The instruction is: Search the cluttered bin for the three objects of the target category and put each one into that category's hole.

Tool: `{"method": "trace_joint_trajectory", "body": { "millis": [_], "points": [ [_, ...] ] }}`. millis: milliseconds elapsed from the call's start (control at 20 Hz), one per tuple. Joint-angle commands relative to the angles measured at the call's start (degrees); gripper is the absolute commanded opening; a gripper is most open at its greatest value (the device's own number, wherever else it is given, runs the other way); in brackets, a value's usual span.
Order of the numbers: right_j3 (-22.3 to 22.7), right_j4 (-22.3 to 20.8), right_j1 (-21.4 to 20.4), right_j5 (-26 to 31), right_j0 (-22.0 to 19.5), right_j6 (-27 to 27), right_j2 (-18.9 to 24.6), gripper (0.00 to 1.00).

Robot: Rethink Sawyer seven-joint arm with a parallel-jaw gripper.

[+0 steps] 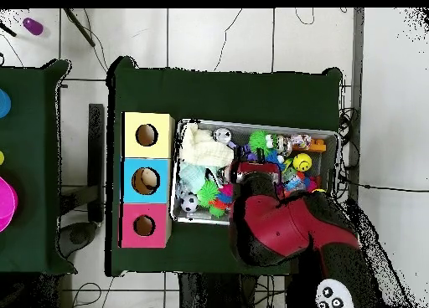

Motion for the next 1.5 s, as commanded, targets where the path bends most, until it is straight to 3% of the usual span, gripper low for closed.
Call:
{"method": "trace_joint_trajectory", "body": {
  "millis": [50, 350, 550, 850, 1100, 1300, 1500],
  "points": [
    [-2.3, -1.0, 4.3, 3.6, 1.8, -2.7, 2.3, 1.00],
    [-2.8, -1.7, 4.8, 1.5, 4.6, -1.7, -2.0, 1.00],
    [-5.1, -1.0, 6.6, -0.4, 8.6, -0.3, -6.9, 1.00],
    [-3.3, -1.2, 5.3, 1.0, 5.9, -1.5, -3.2, 1.00],
    [-3.9, -0.9, 6.1, 0.8, 6.7, -1.1, -4.2, 1.00],
    [-3.2, -1.5, 5.8, 0.8, 4.7, -1.7, -2.1, 1.00],
    [-3.5, -2.2, 6.3, -0.2, 4.7, -1.9, -2.8, 1.00]
  ]
}}
